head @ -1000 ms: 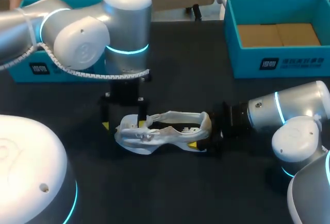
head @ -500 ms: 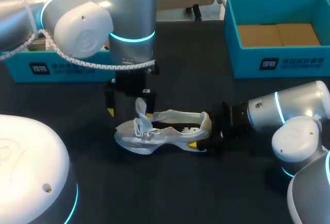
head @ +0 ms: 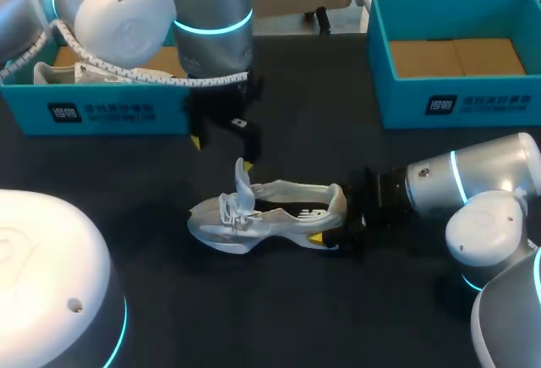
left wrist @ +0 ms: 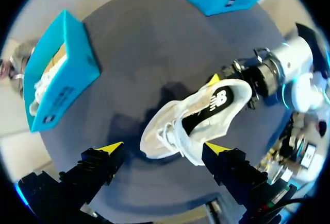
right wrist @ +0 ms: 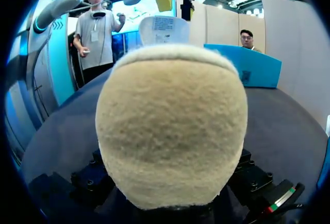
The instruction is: Take the shoe out of the shoebox, open the shoe tongue, remove and reinsert the insole, then place the shoe into the shoebox
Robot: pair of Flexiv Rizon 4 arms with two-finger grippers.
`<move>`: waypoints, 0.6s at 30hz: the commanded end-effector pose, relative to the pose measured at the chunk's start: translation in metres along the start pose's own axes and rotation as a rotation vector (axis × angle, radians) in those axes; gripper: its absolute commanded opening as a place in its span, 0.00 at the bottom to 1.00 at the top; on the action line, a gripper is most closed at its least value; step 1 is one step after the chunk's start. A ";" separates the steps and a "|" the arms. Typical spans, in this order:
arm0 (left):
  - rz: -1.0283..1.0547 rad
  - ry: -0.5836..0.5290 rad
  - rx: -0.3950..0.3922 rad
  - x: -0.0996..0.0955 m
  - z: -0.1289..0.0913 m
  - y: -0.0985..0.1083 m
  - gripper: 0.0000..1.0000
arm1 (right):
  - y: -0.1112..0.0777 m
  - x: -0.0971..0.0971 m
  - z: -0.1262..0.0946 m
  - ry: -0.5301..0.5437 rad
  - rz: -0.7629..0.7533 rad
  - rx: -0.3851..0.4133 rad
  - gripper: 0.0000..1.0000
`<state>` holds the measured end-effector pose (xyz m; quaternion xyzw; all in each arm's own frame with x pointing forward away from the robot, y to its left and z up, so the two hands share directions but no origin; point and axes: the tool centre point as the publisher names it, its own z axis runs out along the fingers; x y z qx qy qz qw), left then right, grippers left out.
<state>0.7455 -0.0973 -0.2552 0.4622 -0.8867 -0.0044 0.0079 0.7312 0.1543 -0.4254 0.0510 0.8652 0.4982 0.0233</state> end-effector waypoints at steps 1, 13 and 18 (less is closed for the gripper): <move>0.241 0.046 0.021 0.001 -0.008 -0.007 1.00 | -0.002 0.000 0.007 -0.001 0.001 0.004 0.00; 0.582 0.058 0.056 0.045 -0.031 -0.043 1.00 | -0.002 0.000 0.007 -0.001 0.001 0.004 0.00; 0.675 0.108 0.061 0.061 -0.034 -0.049 0.66 | -0.002 0.000 0.007 -0.001 0.001 0.004 0.00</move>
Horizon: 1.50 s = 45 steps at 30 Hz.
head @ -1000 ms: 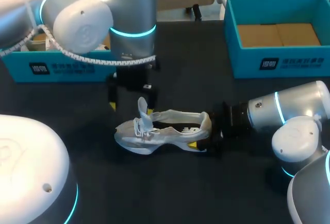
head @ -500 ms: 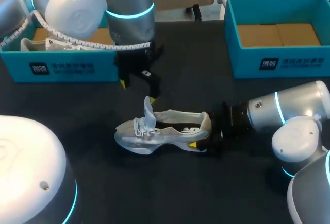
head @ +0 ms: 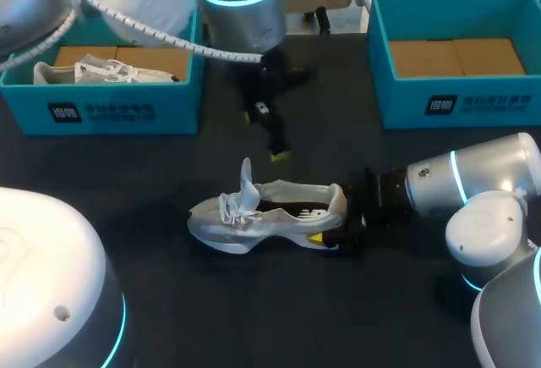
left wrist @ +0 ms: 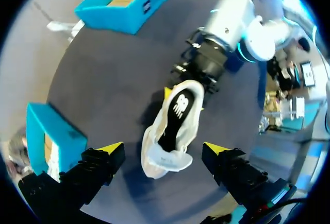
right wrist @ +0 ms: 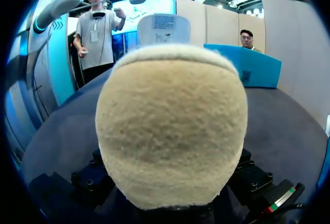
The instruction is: Take the shoe out of the shoebox, open the shoe tongue, remove and reinsert the insole, then place the shoe into the shoebox
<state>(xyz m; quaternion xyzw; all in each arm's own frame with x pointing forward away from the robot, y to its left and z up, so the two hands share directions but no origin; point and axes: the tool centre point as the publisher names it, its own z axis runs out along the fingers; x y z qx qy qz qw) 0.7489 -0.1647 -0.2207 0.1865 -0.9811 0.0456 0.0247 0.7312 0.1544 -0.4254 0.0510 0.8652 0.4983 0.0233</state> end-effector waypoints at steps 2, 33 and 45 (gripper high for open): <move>0.131 0.066 0.001 0.006 0.002 -0.015 0.13 | -0.002 0.000 0.007 -0.001 0.001 0.004 0.00; 0.406 0.222 -0.082 0.051 0.071 -0.015 0.00 | -0.002 0.000 0.007 -0.001 0.001 0.004 0.00; 0.406 0.222 -0.082 0.051 0.071 -0.015 0.00 | -0.002 0.000 0.007 -0.001 0.001 0.004 0.00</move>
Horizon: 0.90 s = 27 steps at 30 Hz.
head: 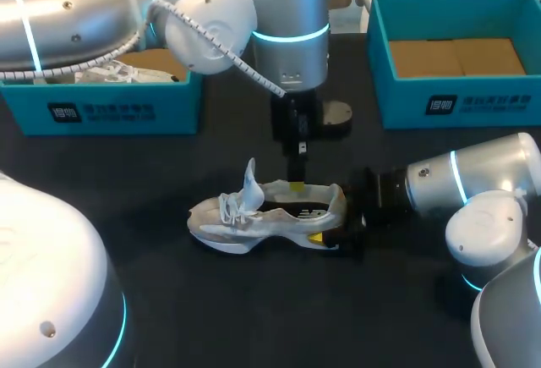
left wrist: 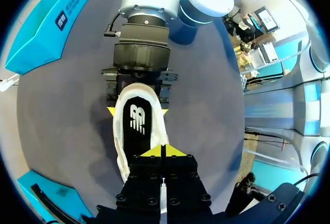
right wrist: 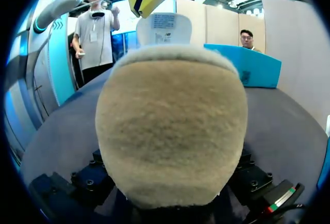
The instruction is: Take the shoe out of the shoebox, open the shoe tongue, remove and reinsert the insole, then place the shoe into the shoebox
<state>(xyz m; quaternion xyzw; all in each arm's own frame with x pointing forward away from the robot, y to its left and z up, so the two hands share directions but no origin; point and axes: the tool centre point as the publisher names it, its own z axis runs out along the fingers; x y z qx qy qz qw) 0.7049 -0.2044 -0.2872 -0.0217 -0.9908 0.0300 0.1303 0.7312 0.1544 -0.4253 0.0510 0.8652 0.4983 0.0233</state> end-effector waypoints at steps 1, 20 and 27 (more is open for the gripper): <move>0.001 0.000 0.000 0.000 0.000 0.000 0.00 | -0.002 0.000 0.007 -0.001 0.001 0.004 0.00; 0.076 0.032 -0.043 -0.018 0.039 -0.005 0.00 | -0.002 0.000 0.007 -0.001 0.001 0.004 0.00; 0.098 0.031 -0.031 -0.022 0.053 -0.002 0.00 | -0.002 0.000 0.007 -0.001 0.001 0.004 0.00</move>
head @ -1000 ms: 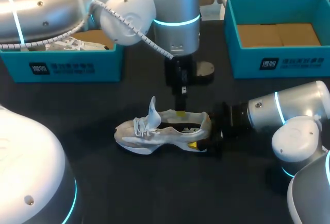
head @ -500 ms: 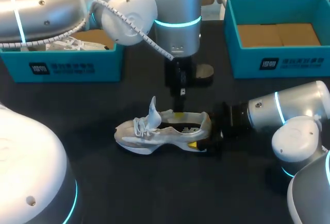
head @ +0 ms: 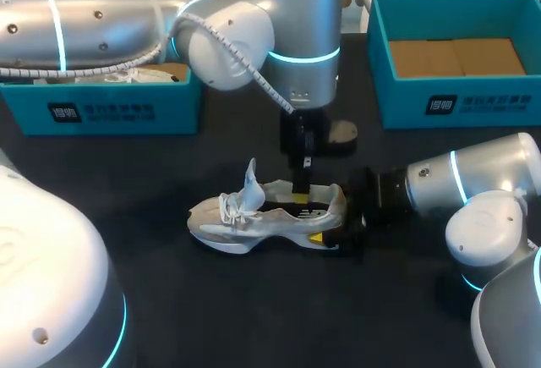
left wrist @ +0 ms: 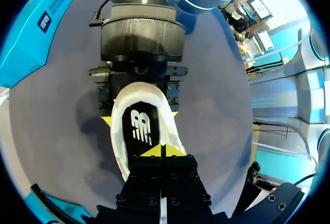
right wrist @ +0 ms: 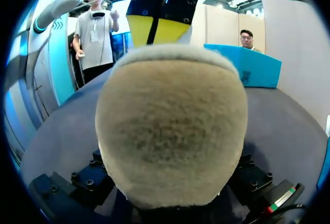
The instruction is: Take the shoe out of the shoebox, open the shoe tongue, remove and reinsert the insole, then place the shoe into the shoebox
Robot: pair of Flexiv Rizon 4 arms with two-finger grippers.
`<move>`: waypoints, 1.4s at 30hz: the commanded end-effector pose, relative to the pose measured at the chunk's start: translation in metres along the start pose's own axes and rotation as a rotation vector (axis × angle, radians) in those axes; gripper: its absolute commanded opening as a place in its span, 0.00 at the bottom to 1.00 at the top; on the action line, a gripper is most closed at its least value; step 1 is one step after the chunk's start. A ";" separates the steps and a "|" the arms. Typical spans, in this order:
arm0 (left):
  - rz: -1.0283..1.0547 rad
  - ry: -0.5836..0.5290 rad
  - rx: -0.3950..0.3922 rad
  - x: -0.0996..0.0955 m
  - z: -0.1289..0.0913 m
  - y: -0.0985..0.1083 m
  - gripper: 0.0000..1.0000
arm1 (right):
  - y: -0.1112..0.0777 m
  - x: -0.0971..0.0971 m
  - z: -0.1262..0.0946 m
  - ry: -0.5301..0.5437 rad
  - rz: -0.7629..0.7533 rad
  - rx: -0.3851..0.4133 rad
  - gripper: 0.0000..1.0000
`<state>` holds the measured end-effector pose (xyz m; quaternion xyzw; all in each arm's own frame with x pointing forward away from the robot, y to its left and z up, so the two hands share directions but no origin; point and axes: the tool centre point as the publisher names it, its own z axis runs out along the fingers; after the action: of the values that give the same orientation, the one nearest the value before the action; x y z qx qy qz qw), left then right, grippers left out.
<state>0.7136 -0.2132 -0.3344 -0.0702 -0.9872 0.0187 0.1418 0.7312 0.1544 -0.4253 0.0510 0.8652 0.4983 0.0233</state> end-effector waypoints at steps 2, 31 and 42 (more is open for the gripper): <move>0.006 0.011 -0.003 0.000 0.014 0.003 0.00 | -0.002 0.000 0.007 -0.001 0.001 0.004 0.00; 0.053 0.039 0.048 0.003 0.047 0.018 0.00 | -0.002 0.000 0.007 -0.001 0.001 0.004 0.00; 0.077 0.061 0.024 0.003 0.053 0.013 0.20 | -0.002 0.000 0.007 -0.001 0.001 0.004 0.00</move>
<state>0.6972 -0.1958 -0.3818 -0.1051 -0.9789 0.0390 0.1709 0.7311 0.1543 -0.4254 0.0509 0.8652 0.4982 0.0233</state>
